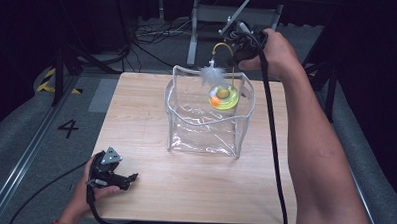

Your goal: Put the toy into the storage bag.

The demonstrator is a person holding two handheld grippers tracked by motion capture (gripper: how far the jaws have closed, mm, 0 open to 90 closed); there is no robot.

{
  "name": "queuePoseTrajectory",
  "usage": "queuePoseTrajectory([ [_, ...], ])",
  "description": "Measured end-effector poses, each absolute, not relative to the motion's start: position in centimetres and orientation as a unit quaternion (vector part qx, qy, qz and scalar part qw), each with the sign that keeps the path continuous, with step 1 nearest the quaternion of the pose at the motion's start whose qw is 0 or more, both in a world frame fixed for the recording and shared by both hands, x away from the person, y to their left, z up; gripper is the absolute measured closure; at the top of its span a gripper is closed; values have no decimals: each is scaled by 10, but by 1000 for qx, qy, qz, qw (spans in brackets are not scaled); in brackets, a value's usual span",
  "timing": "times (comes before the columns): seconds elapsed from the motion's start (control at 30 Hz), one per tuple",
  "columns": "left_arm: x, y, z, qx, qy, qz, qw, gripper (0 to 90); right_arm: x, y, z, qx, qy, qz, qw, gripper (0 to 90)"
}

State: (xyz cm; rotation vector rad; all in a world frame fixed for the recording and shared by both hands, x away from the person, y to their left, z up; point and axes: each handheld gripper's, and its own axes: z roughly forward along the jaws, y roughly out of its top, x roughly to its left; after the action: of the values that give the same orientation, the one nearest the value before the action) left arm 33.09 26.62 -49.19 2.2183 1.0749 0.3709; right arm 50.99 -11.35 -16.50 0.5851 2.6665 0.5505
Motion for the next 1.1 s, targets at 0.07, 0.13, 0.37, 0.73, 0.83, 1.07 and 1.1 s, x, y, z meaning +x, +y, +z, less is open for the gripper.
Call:
queuePoseTrajectory([
  [0.07,331,266,-492,844,409,141,318,5,511,-114,-170,205,943,196,172,878],
  [0.13,331,266,-492,844,409,140,318,5,511,-114,-176,207,944,187,174,878],
  [0.37,331,266,-492,843,409,141,319,5,514,-121,-202,207,949,184,150,877],
  [0.73,331,266,-492,842,410,141,321,5,517,-135,-245,209,955,170,125,876],
  [0.83,331,266,-492,843,409,141,319,5,517,-140,-255,209,956,174,113,873],
  [1.07,331,266,-492,843,409,141,319,5,514,-146,-272,206,959,166,99,864],
  [1.1,331,266,-492,843,409,141,319,5,512,-146,-274,206,961,156,99,862],
])
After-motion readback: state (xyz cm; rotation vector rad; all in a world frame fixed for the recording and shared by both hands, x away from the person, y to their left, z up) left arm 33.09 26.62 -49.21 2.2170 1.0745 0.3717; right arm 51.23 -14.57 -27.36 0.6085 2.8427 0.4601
